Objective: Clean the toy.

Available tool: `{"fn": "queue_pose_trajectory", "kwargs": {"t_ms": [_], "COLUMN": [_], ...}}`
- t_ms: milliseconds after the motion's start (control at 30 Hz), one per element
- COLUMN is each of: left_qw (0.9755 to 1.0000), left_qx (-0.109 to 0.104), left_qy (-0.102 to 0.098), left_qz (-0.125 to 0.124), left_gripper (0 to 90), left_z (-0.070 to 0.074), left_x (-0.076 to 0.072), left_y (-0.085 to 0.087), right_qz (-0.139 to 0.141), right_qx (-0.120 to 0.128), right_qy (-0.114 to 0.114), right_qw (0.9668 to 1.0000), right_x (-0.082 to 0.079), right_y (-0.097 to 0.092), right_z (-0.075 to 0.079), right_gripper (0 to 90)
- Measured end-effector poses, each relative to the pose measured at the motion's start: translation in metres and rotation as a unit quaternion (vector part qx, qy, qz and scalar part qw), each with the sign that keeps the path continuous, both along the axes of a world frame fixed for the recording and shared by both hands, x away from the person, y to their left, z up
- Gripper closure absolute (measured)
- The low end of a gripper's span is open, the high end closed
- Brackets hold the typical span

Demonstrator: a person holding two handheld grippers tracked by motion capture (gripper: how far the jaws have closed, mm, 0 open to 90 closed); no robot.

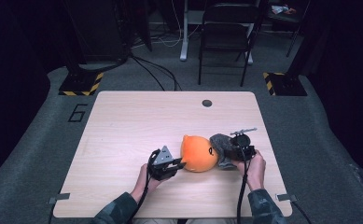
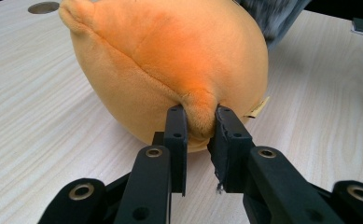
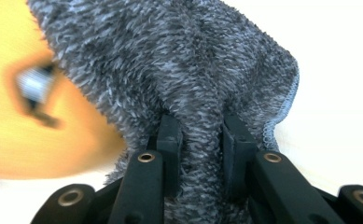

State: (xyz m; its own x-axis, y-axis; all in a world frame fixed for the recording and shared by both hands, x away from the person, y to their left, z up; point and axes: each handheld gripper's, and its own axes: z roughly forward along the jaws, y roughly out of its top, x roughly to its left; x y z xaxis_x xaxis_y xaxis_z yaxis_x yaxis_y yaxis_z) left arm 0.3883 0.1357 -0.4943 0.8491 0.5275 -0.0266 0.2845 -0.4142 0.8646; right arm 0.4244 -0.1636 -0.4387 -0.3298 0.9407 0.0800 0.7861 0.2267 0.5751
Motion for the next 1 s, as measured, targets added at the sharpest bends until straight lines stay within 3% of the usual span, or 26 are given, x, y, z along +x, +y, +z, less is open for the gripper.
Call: {"fn": "queue_pose_trajectory", "kwargs": {"t_ms": [100,200,300,400,500,567,733,833,1000], "left_qw": [1.0000,1.0000,0.9999,0.9990,0.9977,0.9962,0.9924,0.9908,0.9919], "left_qx": [0.000,0.001,0.005,0.040,0.057,0.068,0.076,0.089,0.077], "left_qy": [-0.002,-0.002,-0.009,-0.017,-0.030,-0.048,-0.089,-0.097,-0.097], "left_qz": [0.000,0.002,0.008,0.010,0.020,0.026,0.036,0.030,0.028], "left_gripper": [76.3,75.7,70.0,52.2,41.8,39.8,39.7,43.8,59.9], "left_z": [0.000,-0.001,-0.001,-0.003,-0.006,-0.006,-0.004,-0.007,-0.009], "left_x": [0.000,0.000,0.000,0.000,-0.002,-0.003,-0.004,-0.004,-0.003], "left_y": [0.000,0.000,-0.001,-0.005,-0.010,-0.012,-0.014,-0.020,-0.020], "right_qz": [0.028,0.069,0.069,0.060,0.056,0.060,0.059,0.059,0.063], "right_qx": [0.030,0.029,0.017,0.019,0.019,0.016,0.018,0.017,0.018], "right_qy": [-0.018,-0.015,-0.008,-0.002,-0.002,-0.002,-0.002,-0.004,-0.006], "right_qw": [0.9990,0.9971,0.9974,0.9980,0.9982,0.9981,0.9981,0.9981,0.9978], "right_x": [-0.007,-0.008,-0.002,0.005,0.011,0.014,0.015,0.015,0.014], "right_y": [0.009,0.022,0.029,0.027,0.028,0.029,0.031,0.032,0.032], "right_z": [0.015,0.015,0.007,0.005,0.003,0.003,0.004,0.003,0.003], "right_gripper": [72.2,72.3,72.4,72.4,72.5,72.5,72.5,72.5,72.5]}}
